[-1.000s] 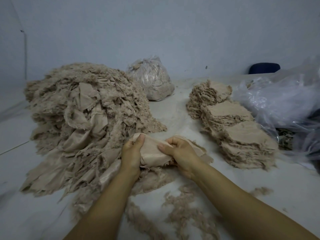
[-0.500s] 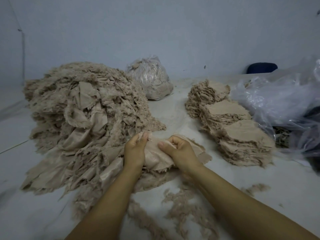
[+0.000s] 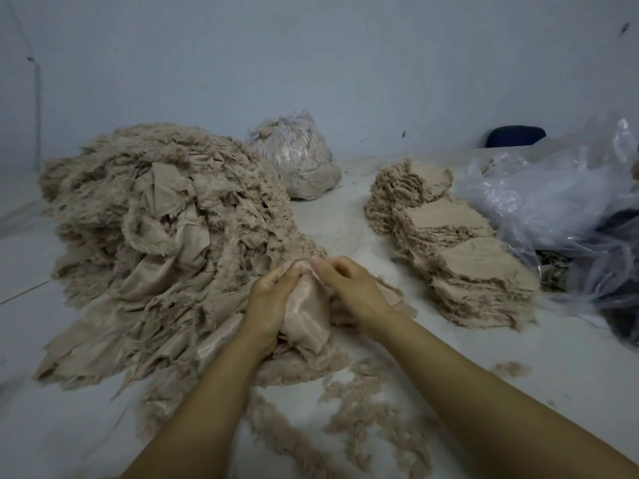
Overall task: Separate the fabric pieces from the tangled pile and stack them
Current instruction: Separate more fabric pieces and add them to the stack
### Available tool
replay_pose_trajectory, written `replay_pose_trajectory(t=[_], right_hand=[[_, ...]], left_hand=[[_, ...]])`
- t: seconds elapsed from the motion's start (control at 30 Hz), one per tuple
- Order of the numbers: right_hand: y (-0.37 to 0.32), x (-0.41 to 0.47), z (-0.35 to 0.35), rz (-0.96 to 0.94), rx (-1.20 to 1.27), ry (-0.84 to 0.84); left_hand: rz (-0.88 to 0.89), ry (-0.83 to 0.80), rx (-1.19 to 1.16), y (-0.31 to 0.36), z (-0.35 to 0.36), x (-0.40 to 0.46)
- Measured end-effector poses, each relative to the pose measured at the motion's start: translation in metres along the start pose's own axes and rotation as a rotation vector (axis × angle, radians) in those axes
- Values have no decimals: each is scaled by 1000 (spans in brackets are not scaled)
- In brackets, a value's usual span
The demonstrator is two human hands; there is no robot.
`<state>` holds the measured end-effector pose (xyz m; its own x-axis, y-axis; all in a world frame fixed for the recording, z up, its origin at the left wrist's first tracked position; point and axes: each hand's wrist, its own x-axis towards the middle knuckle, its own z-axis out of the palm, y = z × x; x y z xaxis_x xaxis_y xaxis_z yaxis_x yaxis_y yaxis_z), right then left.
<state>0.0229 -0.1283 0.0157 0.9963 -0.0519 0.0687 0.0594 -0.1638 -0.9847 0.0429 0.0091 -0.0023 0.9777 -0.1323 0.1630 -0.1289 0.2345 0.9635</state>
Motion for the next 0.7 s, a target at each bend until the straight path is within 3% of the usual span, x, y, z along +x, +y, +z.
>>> replay_pose_trajectory(t=[0.07,0.2,0.37,0.47,0.57,0.63,0.7], right_hand=[[-1,2,7,-40,44,-90],[4,2,12,-156,28,-15],[8,-2,15,-63,135,13],[5,-2,14,-31,212,-35],[5,-2,10,-91,37,-89],[8,-3,7,-120,-102,-137],[14,-2,2,-80,-162,-123]], left_hand=[[32,-6,33,-2,-1,0],[20,124,35,-3,-2,2],[-38,195,-23,-2,3,1],[-139,73,-61,-1,-3,4],[-203,-128,40,-2,-5,-1],[-205,-47,-9,-2,-3,0],[-194,138,-109,1,-8,6]])
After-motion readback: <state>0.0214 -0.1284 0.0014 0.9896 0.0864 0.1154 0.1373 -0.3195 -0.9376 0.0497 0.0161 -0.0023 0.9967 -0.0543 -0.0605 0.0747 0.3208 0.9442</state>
